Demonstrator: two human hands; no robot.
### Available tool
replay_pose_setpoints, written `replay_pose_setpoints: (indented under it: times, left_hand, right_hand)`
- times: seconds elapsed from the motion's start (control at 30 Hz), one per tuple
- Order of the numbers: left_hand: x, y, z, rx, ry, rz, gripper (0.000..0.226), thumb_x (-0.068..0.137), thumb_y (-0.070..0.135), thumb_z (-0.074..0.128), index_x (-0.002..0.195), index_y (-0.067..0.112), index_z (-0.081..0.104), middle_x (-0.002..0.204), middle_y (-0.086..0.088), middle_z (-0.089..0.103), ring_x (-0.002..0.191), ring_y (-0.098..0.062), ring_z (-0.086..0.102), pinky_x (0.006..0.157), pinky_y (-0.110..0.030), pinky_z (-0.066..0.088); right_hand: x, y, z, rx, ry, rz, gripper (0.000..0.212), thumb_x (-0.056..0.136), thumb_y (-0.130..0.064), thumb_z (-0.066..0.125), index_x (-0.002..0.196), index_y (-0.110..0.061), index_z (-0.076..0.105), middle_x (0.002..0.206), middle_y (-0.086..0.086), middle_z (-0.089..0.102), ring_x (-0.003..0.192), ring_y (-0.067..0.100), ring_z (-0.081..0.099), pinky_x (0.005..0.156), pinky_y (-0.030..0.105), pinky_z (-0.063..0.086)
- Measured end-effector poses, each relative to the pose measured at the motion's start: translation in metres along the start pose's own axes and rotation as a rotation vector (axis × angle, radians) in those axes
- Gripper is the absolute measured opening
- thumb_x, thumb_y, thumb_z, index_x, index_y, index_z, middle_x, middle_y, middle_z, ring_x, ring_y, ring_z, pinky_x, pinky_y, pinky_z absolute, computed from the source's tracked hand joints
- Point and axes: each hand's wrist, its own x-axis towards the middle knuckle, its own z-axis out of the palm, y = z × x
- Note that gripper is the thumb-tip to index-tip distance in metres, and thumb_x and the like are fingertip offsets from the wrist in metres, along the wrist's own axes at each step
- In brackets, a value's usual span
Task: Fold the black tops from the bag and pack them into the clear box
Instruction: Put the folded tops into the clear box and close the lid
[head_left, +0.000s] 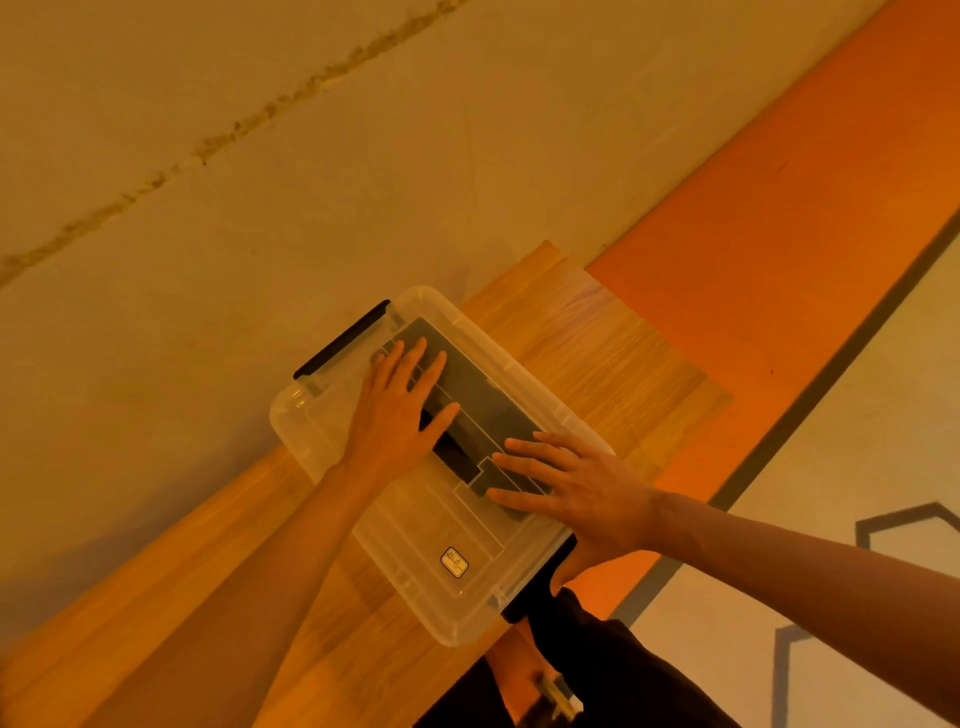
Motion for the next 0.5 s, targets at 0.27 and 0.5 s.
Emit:
replay_pose_setpoints:
  times: [0.27,0.5]
  left_hand:
    - [-0.040,0.040,0.012,0.138,-0.085,0.060,0.095,0.091,0.083,0.013,0.164,0.023,0.003,0.170,-0.013,-0.007,0.157,-0.033,-0.005,0.126,-0.053,0.007]
    - [-0.055,0.050,0.013,0.152,-0.069,-0.006,0.087,0.094,0.078,0.021,0.164,0.026,0.010,0.170,-0.016,-0.001,0.157,-0.035,-0.004,0.126,-0.055,0.007]
  right_hand:
    - [-0.005,0.004,0.005,-0.128,0.028,-0.094,0.105,0.079,-0.087,0.046,0.160,-0.024,0.020,0.162,0.017,0.027,0.150,0.036,0.024,0.119,0.054,0.028]
    - [-0.013,0.003,0.020,-0.324,0.122,-0.162,0.103,0.074,-0.077,0.065,0.156,-0.026,0.032,0.153,0.018,0.038,0.141,0.037,0.037,0.113,0.057,0.028]
